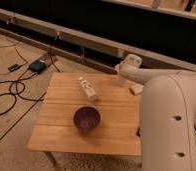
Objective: Place the pepper in the ceramic cup
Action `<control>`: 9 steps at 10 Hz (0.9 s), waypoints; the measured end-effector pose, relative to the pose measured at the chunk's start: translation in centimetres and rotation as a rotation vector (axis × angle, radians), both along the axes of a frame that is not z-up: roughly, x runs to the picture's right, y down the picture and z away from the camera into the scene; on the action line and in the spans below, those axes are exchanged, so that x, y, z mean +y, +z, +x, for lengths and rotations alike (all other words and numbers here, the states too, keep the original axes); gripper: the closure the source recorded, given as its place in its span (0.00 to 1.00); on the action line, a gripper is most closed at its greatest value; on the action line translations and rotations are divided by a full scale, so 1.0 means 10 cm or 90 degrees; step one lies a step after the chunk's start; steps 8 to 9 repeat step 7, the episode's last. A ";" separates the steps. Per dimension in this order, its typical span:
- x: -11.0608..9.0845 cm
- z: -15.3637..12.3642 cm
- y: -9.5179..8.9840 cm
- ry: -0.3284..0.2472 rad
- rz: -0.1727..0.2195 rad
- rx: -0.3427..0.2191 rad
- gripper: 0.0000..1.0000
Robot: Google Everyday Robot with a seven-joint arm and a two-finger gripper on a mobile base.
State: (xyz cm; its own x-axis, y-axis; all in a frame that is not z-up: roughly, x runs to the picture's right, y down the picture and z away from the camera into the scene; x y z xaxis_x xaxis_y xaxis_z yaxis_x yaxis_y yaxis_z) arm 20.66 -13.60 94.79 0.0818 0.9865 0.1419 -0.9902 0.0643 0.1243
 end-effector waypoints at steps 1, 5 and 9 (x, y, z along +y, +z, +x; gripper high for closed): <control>0.00 0.00 -0.02 0.004 -0.001 0.001 0.20; -0.01 0.00 -0.04 0.008 -0.004 0.001 0.20; -0.01 0.00 -0.04 0.008 -0.004 0.001 0.20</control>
